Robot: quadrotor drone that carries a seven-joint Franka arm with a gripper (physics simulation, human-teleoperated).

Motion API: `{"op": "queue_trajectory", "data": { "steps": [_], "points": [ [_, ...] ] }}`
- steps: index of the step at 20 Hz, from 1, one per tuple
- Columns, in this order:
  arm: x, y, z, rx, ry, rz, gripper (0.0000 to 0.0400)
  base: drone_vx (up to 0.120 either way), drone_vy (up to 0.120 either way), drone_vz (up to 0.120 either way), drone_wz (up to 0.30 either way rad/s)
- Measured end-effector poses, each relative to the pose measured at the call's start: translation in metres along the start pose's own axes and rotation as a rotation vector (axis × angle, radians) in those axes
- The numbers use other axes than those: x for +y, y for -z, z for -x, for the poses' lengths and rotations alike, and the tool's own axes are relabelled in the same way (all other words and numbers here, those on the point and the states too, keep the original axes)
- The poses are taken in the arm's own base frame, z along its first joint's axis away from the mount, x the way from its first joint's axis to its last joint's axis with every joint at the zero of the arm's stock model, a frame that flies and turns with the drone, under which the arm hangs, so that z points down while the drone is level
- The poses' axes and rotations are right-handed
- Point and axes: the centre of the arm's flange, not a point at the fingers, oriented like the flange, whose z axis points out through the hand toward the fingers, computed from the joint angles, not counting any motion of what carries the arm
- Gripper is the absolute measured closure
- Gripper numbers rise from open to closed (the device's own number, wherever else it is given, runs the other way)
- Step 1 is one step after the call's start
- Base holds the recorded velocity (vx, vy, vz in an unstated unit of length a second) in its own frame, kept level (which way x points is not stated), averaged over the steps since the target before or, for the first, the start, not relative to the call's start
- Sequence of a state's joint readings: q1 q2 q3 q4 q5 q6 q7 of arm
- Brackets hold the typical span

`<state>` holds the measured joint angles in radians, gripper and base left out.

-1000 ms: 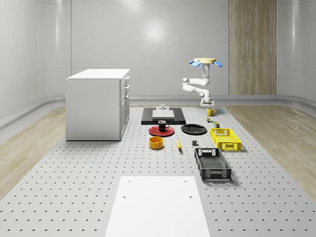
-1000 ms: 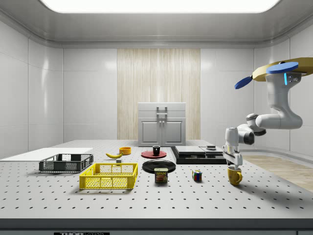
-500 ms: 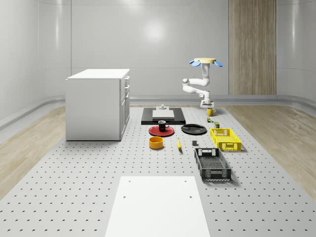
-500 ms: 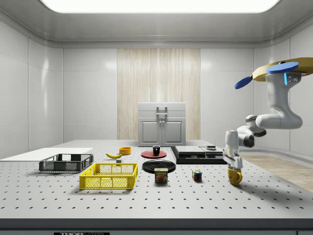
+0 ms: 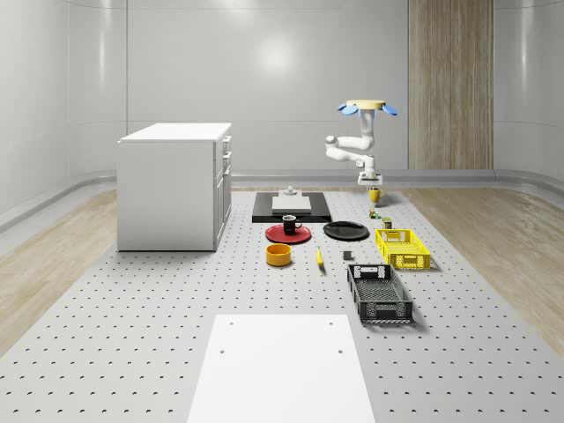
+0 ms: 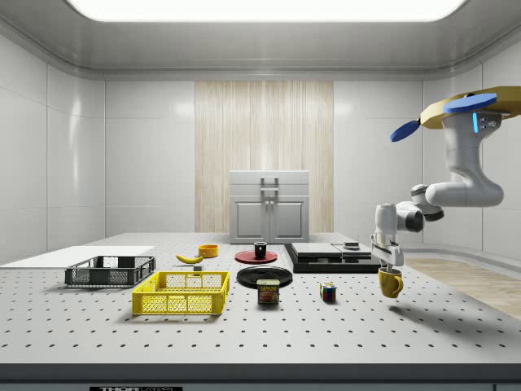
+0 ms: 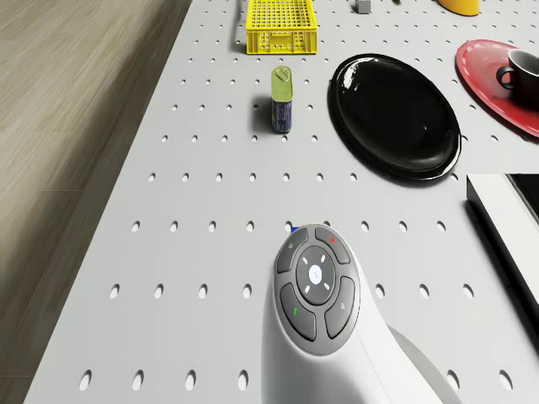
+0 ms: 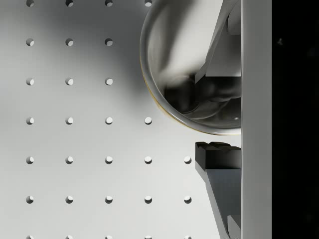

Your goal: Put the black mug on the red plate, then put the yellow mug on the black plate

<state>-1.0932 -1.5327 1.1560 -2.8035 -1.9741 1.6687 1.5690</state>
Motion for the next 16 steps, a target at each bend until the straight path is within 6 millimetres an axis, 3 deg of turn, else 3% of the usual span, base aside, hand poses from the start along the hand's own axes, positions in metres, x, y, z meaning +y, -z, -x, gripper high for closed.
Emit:
{"op": "queue_trajectory", "data": {
  "steps": [4, 16],
  "points": [
    [0.0, 0.008, 0.0, 0.0, 0.0, 0.0, 0.0288, 0.11, -0.08, 0.11, 0.0],
    [0.0, 0.014, 0.0, 0.0, 0.0, 0.0, 0.029, 0.12, -0.12, 0.017, 0.0]
  ]
}}
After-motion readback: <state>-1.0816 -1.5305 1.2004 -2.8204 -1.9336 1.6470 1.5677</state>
